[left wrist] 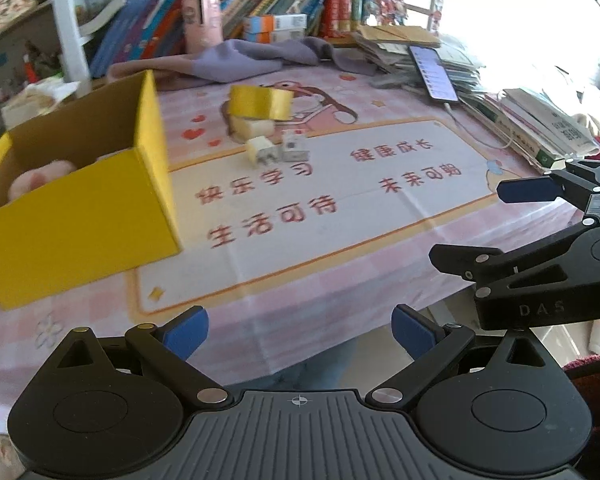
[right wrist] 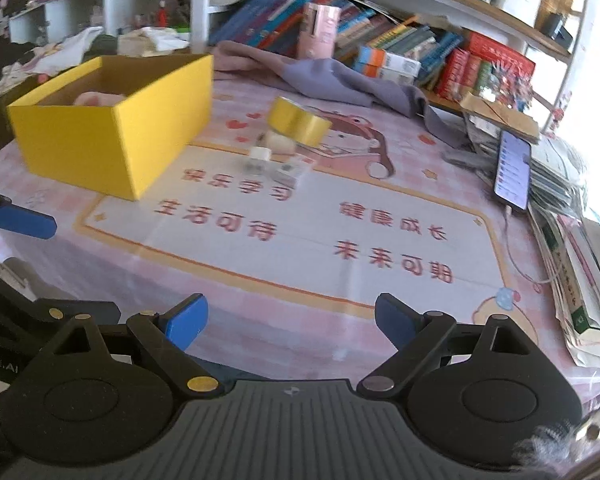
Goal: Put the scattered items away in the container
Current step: 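Withdraw both open tools from the box toward the white charger and small box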
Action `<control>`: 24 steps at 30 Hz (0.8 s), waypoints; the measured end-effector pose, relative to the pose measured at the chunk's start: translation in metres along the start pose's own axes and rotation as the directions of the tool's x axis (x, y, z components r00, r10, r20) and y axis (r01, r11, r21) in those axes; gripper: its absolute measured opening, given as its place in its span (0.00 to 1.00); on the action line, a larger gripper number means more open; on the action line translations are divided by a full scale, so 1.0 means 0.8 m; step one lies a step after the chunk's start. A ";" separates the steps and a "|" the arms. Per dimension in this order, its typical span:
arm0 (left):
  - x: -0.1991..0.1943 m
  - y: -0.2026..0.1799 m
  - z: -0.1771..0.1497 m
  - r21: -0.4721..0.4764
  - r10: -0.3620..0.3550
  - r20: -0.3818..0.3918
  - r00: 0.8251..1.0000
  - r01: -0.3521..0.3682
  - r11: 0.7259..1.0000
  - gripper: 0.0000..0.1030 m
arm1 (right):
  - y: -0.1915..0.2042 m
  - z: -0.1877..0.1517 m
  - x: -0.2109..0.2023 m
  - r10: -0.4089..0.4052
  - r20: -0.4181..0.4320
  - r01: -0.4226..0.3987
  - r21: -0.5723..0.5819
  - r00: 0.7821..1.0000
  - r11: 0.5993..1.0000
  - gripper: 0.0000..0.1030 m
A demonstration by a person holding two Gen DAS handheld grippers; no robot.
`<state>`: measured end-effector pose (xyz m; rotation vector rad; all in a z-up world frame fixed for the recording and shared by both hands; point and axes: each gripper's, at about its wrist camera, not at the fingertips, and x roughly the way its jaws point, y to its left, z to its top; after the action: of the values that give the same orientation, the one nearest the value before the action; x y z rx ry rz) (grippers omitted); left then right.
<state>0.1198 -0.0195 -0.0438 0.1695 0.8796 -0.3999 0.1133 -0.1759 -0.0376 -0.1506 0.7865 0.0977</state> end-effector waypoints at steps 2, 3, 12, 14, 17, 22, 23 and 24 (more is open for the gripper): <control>0.007 -0.005 0.009 -0.001 -0.002 0.016 1.000 0.003 1.000 0.97 | -0.014 0.003 0.007 0.004 -0.002 -0.004 0.011 1.000 1.000 0.85; 0.011 -0.008 0.015 -0.002 0.001 0.026 1.000 -0.001 1.000 0.96 | -0.020 0.005 0.011 0.008 -0.002 -0.007 0.016 1.000 1.000 0.85; 0.057 -0.014 0.077 -0.046 0.088 0.061 0.994 -0.085 0.995 0.96 | -0.079 0.049 0.068 0.069 -0.011 -0.069 0.023 0.998 0.997 0.84; 0.068 -0.013 0.090 -0.063 0.108 0.055 0.993 -0.105 0.992 0.96 | -0.090 0.059 0.081 0.085 -0.014 -0.084 0.015 0.996 0.996 0.84; 0.081 -0.012 0.109 -0.089 0.137 0.052 0.989 -0.132 0.987 0.96 | -0.107 0.071 0.099 0.106 -0.019 -0.106 0.004 0.994 0.994 0.84; 0.108 -0.009 0.140 -0.153 0.166 0.040 0.985 -0.158 0.976 0.96 | -0.128 0.088 0.133 0.154 -0.039 -0.154 -0.013 0.987 0.988 0.84; 0.113 -0.009 0.145 -0.162 0.173 0.039 0.984 -0.164 0.973 0.96 | -0.129 0.090 0.140 0.168 -0.045 -0.169 -0.023 0.985 0.985 0.84; 0.119 -0.008 0.151 -0.169 0.182 0.037 0.983 -0.173 0.970 0.96 | -0.130 0.093 0.147 0.183 -0.050 -0.185 -0.033 0.982 0.982 0.84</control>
<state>0.2573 -0.0881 -0.0414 0.0837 0.8344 -0.1624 0.2629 -0.2616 -0.0593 -0.1155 0.8443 0.2853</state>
